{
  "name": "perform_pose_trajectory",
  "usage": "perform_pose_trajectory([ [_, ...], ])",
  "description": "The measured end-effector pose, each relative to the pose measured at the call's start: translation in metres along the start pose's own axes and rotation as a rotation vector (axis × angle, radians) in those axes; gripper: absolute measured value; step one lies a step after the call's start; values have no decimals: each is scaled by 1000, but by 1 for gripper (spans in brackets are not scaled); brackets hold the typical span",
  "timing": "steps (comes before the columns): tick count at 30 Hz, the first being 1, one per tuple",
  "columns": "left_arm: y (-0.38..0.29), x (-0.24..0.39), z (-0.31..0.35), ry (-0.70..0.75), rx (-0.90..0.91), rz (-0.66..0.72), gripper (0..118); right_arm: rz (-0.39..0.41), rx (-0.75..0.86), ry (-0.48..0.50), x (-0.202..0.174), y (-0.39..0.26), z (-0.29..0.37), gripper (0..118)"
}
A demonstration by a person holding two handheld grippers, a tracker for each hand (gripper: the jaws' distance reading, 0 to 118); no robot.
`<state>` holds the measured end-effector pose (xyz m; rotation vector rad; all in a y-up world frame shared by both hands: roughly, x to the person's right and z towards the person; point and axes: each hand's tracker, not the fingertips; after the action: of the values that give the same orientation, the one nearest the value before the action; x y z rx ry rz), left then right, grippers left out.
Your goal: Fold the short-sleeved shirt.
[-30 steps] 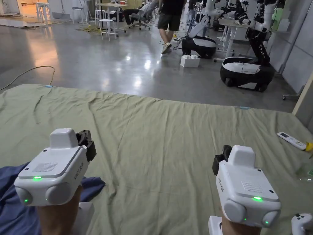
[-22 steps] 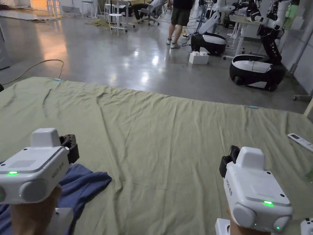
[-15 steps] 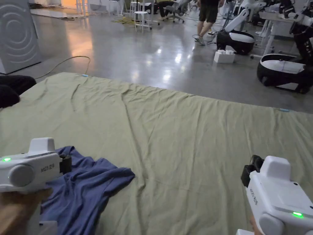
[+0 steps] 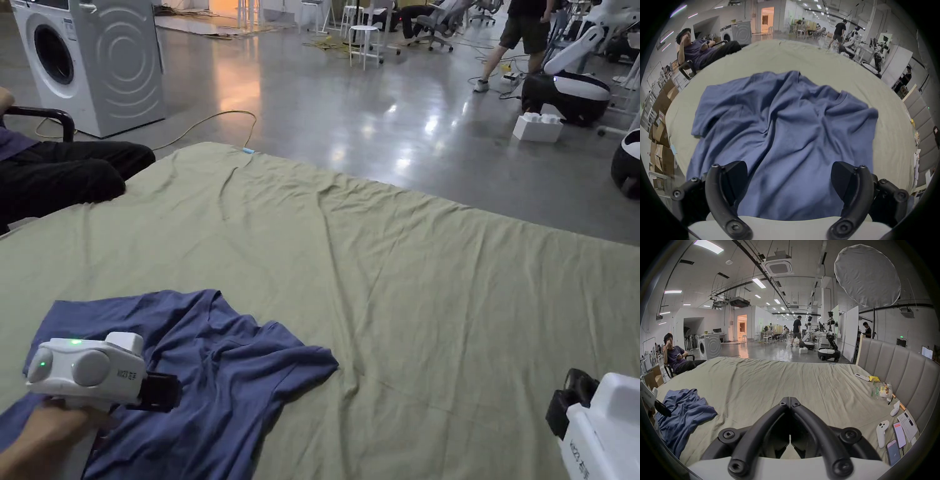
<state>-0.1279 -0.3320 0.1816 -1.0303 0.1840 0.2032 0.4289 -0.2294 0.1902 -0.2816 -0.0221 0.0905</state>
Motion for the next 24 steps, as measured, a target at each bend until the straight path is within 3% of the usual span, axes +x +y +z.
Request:
perform_pose_trajectory([
  [5,-4,-8,-54,102,-75,-51,101,17,-27,-5,3,-7,2,0],
  [9,-15,-2,-46,123,-36,-63,95,40,-38,-21,5,-13,3,0],
  [10,-20,-1,-42,108,-11,-73,87,42,-39,-25,5,-15,3,0],
  [12,-23,4,-38,71,34,-150,58,40,-43,-23,4,-17,4,0],
  [14,-27,12,-30,45,48,-183,11,36,-55,-21,1,-20,4,0],
  [16,-30,14,-32,116,34,-221,8,34,-65,-13,-2,-24,3,0],
  [20,-28,4,-34,66,55,-177,4,44,-73,-3,-6,-28,5,0],
  [24,-29,-2,-11,41,216,-108,3,44,-67,0,-6,-29,9,0],
])
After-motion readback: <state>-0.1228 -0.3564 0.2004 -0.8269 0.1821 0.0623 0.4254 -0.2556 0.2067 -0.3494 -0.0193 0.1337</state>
